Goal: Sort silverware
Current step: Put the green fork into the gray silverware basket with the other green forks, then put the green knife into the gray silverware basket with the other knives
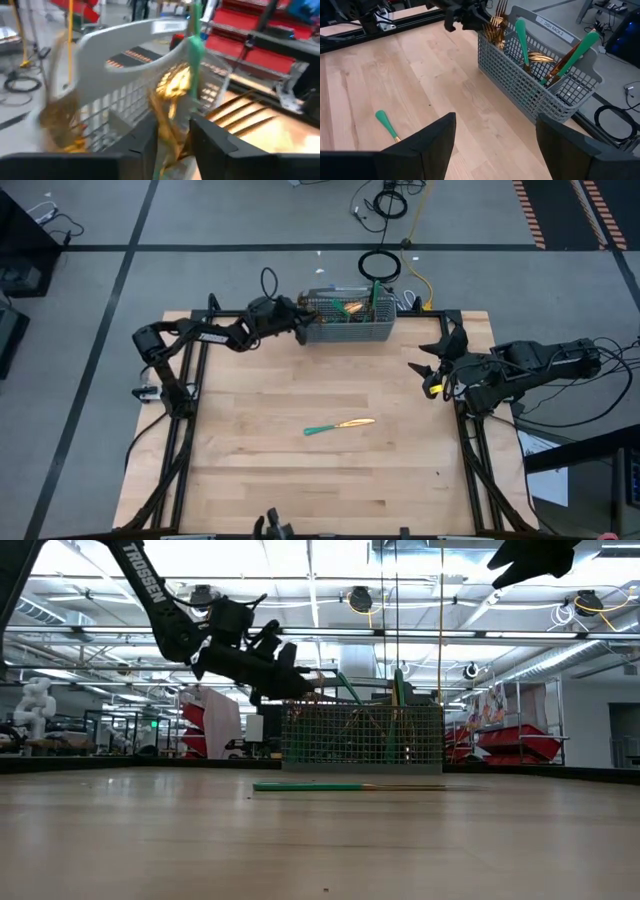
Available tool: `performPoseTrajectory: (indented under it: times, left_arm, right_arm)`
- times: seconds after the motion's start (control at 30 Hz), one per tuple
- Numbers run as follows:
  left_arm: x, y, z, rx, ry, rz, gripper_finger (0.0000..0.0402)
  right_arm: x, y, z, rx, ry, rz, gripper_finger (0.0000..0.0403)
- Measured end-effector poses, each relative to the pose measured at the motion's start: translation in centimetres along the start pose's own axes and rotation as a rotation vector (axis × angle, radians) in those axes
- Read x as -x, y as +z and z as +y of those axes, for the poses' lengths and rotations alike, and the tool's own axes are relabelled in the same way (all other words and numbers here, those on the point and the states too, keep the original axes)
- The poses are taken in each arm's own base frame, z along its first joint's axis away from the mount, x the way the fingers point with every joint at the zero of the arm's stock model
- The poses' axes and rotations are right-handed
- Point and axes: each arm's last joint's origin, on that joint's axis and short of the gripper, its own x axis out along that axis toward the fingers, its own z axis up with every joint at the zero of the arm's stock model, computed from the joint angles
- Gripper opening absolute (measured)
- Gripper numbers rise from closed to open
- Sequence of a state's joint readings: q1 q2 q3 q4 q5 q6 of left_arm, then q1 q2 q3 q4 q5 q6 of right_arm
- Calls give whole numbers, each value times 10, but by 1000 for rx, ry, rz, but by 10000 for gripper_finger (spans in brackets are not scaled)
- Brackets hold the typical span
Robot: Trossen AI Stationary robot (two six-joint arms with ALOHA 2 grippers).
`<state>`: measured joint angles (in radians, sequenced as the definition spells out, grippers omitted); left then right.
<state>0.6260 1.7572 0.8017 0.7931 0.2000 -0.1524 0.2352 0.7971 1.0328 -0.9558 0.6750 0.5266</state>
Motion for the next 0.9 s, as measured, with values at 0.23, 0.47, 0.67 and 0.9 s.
performPoseTrajectory:
  times: [0.23,0.47,0.67,0.9]
  left_arm:
    - [12,15,-2,-1,12,26,154]
    - [38,37,-10,-40,40,97,156]
    - [69,59,-29,1,20,142,156]
    - [118,77,-66,55,-59,219,156]
  right_arm:
    - [0,0,0,15,-2,-1,260]
    - [-5,0,5,80,-13,16,260]
    - [-50,-4,45,376,49,154,260]
    - [-135,-14,97,568,244,224,260]
